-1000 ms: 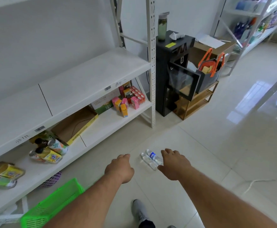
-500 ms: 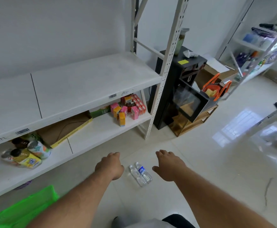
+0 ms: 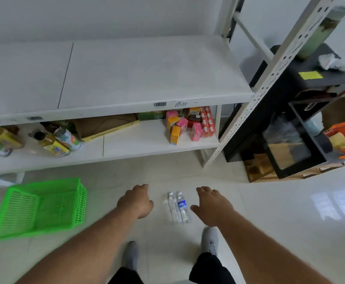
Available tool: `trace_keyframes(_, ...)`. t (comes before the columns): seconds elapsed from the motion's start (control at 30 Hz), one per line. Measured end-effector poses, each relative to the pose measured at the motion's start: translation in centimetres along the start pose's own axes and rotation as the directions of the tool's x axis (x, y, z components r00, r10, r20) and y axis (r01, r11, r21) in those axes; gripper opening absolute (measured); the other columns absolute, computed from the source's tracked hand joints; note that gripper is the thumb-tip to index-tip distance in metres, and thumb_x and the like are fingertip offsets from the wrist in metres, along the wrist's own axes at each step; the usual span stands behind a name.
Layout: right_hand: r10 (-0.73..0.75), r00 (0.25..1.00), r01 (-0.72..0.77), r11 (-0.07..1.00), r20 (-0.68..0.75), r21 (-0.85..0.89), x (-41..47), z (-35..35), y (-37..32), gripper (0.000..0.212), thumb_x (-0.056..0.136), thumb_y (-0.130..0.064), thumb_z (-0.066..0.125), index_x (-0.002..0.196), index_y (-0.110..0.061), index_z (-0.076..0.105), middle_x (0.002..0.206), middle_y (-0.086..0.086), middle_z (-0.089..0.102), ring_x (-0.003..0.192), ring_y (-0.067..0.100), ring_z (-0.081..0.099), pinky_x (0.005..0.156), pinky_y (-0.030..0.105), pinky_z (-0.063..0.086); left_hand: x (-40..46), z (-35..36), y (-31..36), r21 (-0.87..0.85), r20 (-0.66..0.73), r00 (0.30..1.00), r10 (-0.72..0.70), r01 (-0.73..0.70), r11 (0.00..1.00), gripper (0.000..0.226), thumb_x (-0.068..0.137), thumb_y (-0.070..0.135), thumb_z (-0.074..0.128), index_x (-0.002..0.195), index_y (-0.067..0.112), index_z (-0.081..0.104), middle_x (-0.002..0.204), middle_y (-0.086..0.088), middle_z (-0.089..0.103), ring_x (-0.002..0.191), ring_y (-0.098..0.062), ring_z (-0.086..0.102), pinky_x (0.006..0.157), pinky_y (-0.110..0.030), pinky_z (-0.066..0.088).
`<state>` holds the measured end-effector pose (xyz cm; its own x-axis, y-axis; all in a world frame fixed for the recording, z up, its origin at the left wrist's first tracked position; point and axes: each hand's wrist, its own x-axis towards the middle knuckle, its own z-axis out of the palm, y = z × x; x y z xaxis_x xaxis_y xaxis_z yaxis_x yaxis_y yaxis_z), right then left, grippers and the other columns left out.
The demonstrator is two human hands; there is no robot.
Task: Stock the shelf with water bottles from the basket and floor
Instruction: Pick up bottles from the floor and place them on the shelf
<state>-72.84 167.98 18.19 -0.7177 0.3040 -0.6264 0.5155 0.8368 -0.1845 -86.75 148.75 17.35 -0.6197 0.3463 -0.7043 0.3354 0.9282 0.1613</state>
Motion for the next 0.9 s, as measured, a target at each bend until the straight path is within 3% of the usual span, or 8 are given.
trace_keyframes(0.23,-0.086,0.986,0.087,0.996,0.142,-0.003,8.6,0.3,8.8,0.064,0.099,-0.048,0.046,0.151,-0.016,0.03,0.153,0.002,0.036,0.136,0.026,0.039,0.106,0.039,0.041,5.6,6.9,6.0,-0.195,0.091,0.986,-0.139,0.155,0.968,0.07,0.093,0.046,0.05,0.154,0.026,0.02,0.158,-0.002,0.027,0.14,-0.025,0.036,0.111,-0.036,0.035)
trace_keyframes(0.47,-0.072,0.961,0.067,0.997,0.268,0.028,20.8,8.3,12.3,0.066,0.099,-0.051,0.046,0.152,-0.016,0.028,0.152,0.005,0.037,0.138,0.026,0.039,0.108,0.039,0.04,15.7,16.1,6.0,-0.418,0.138,0.962,-0.237,0.274,0.866,0.069,0.092,0.045,0.054,0.152,0.027,0.027,0.155,-0.002,0.033,0.139,-0.021,0.039,0.111,-0.032,0.034)
trace_keyframes(0.63,0.013,0.941,-0.075,0.983,0.339,0.17,29.9,18.5,14.2,0.074,0.094,-0.057,0.051,0.153,-0.018,0.029,0.149,0.004,0.045,0.131,0.024,0.05,0.104,0.034,0.043,23.8,24.7,3.7,-0.545,0.191,0.938,-0.289,0.346,0.764,0.072,0.089,0.046,0.061,0.151,0.024,0.031,0.152,-0.002,0.04,0.135,-0.019,0.044,0.111,-0.031,0.034)
trace_keyframes(0.77,0.129,0.904,-0.292,0.883,0.407,0.368,37.0,27.2,15.7,0.08,0.09,-0.059,0.057,0.152,-0.014,0.033,0.135,0.003,0.06,0.119,0.02,0.059,0.091,0.026,0.041,30.3,32.1,2.0,-0.611,0.233,0.916,-0.325,0.399,0.684,0.076,0.087,0.048,0.065,0.15,0.021,0.032,0.151,-0.004,0.042,0.133,-0.02,0.046,0.109,-0.031,0.036)
trace_keyframes(0.9,0.198,0.887,-0.395,0.792,0.417,0.466,43.0,34.7,16.8,0.081,0.087,-0.06,0.061,0.149,-0.013,0.036,0.119,0.003,0.068,0.108,0.021,0.062,0.084,0.027,0.042,36.6,38.5,0.9,-0.636,0.257,0.91,-0.325,0.412,0.653,0.083,0.083,0.051,0.068,0.151,0.02,0.031,0.151,-0.005,0.041,0.132,-0.022,0.048,0.108,-0.036,0.04)
